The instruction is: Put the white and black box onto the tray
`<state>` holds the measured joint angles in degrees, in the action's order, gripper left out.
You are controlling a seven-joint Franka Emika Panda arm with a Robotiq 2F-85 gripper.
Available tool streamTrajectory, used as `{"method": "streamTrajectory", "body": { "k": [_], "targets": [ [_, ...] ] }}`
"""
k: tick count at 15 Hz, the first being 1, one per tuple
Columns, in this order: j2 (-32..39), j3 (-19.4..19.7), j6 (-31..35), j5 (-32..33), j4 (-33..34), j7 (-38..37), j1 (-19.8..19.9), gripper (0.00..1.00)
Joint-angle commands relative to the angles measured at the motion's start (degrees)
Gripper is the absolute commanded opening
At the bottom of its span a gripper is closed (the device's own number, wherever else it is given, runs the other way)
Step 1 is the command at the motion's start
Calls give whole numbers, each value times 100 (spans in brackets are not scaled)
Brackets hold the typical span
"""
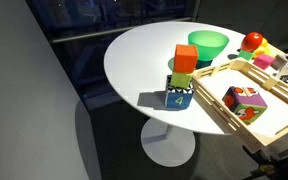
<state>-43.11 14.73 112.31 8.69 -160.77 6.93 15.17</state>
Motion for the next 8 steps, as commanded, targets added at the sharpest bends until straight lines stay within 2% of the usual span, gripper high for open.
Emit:
{"method": "streamTrajectory", "body": {
  "k": [1, 8],
  "targets": [
    [2, -29, -21, -22, 14, 16, 26, 100],
    [-41, -98, 28, -23, 26, 23, -40, 100]
  ]
}}
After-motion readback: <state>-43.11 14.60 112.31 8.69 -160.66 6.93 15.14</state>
